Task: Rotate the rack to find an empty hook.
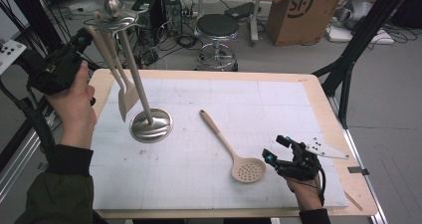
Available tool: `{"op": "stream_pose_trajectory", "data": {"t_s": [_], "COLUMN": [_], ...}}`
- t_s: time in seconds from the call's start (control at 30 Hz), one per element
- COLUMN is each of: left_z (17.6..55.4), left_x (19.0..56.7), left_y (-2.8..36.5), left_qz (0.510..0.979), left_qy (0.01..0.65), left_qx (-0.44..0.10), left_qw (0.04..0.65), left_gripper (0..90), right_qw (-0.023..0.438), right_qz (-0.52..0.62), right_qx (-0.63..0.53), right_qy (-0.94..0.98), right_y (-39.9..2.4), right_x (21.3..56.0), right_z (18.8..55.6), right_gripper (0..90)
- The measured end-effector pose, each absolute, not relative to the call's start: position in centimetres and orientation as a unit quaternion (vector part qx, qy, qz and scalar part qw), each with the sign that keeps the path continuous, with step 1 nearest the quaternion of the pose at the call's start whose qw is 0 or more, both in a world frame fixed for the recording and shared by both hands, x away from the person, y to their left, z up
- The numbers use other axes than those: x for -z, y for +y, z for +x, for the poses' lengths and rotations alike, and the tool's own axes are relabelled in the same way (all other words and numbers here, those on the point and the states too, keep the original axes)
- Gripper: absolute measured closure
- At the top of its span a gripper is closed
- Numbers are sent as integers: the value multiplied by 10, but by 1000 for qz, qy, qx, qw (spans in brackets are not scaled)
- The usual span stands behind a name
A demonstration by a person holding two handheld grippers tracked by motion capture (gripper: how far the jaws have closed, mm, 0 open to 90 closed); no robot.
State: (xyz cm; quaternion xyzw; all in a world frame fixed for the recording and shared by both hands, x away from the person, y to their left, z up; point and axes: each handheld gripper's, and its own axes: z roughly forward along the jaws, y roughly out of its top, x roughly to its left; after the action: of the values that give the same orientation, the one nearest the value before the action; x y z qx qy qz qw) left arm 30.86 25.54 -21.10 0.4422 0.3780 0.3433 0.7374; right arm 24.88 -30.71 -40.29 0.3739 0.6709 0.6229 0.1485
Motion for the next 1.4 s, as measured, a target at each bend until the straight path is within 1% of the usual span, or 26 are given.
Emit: {"op": "stream_pose_trajectory", "data": {"t_s": [0.03,0.13,0.17,0.23,0.33,0.5,0.6,0.67,0.97,1.4], "left_z": [308,308,308,307,305,301,296,293,287,271], "left_x": [212,214,215,215,215,215,216,219,232,249], "left_y": [255,254,254,255,253,250,249,248,245,242], "left_qz": [440,441,442,442,450,464,478,477,497,506], "left_qy": [375,372,368,361,353,344,334,335,331,318], "left_qx": [-342,-338,-337,-333,-328,-326,-327,-322,-313,-304], "left_qw": [741,744,745,751,752,748,744,746,739,742], "left_gripper": [848,794,759,658,567,474,446,406,400,392], "right_qw": [148,148,149,150,148,148,148,148,150,150], "right_qz": [375,376,375,374,375,376,376,375,378,377], "right_qx": [-623,-623,-622,-623,-622,-619,-618,-616,-615,-612], "right_qy": [671,670,671,671,672,673,675,677,675,678], "right_y": [-307,-307,-307,-306,-306,-305,-304,-303,-303,-302], "right_x": [403,403,403,403,404,405,406,407,407,408], "right_z": [249,249,249,249,249,250,251,251,249,249], "right_gripper": [153,153,153,153,153,153,153,153,153,153]}}
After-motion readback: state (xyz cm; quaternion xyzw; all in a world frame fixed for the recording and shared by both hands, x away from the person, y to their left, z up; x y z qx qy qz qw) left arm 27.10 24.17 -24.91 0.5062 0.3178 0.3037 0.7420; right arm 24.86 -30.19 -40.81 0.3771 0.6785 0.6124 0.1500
